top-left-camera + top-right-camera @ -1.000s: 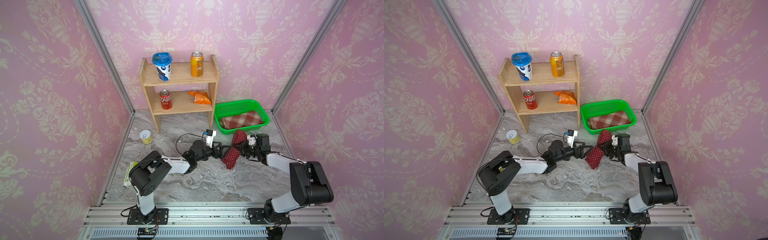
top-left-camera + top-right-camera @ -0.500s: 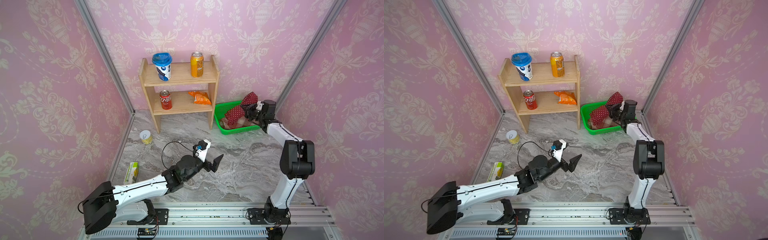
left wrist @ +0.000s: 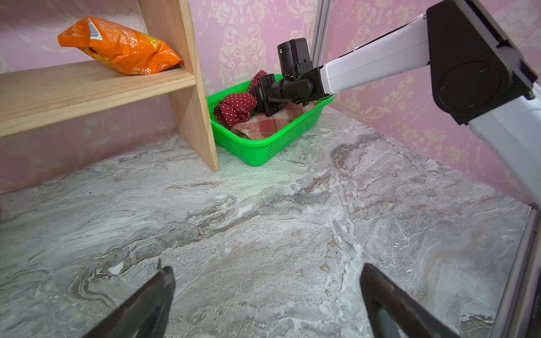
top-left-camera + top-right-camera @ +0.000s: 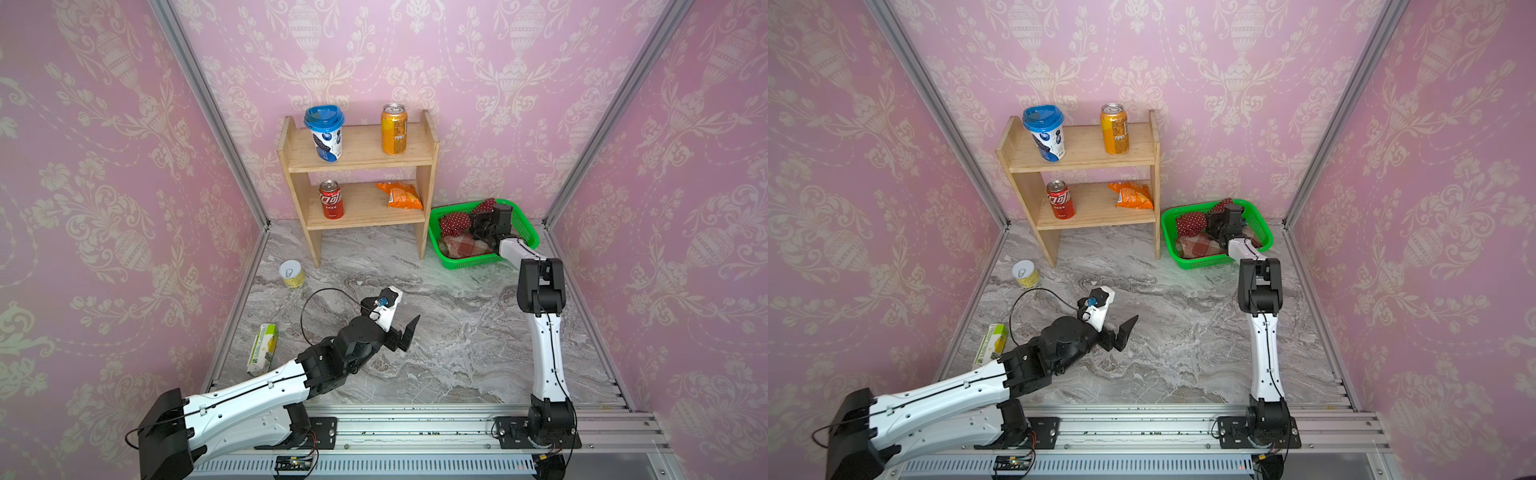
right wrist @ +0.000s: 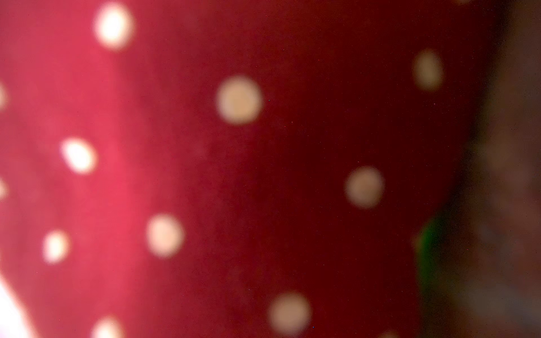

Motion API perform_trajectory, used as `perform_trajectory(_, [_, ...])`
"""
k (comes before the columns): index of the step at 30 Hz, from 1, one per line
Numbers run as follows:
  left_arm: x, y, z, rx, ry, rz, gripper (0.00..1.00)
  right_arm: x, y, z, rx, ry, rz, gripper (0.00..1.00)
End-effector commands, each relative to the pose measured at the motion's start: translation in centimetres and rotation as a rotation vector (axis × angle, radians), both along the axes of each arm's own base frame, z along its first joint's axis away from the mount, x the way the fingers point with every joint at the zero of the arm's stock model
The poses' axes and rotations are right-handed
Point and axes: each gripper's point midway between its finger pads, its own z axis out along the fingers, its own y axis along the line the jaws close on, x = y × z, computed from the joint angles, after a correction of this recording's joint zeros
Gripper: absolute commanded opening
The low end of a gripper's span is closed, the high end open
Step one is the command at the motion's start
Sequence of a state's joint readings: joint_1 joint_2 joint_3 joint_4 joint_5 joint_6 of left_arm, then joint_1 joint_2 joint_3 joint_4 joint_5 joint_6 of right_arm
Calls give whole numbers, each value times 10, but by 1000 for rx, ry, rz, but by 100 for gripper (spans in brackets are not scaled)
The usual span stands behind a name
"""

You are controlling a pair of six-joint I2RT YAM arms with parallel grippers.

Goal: Roll up the skirts
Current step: Place the skirt in the basket.

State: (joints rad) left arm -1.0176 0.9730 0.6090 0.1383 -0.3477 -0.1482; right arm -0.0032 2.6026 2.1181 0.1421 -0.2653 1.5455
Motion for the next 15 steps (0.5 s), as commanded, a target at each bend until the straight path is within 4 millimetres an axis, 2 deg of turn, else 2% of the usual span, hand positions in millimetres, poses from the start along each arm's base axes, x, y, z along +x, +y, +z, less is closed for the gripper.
perform_trajectory(1, [3,9,-12,83,4,37,99,-9,8,16,-122,91,5,32])
perform_trajectory(3, [4,10,-17,107,16,46,99,-14,3,16,-183,127,-5,69])
perform_trajectory(4, [4,10,-20,126,27,49,99,-15,0,17,-201,140,-10,82])
perform_trajectory(6, [6,12,-23,159,46,64,99,-13,-4,20,-222,149,-12,95])
perform_trajectory(8, [6,14,-25,178,56,68,99,-12,-10,21,-237,165,-18,100])
perform_trajectory(15, [7,20,-30,171,83,77,99,-17,-28,35,-268,193,-13,100])
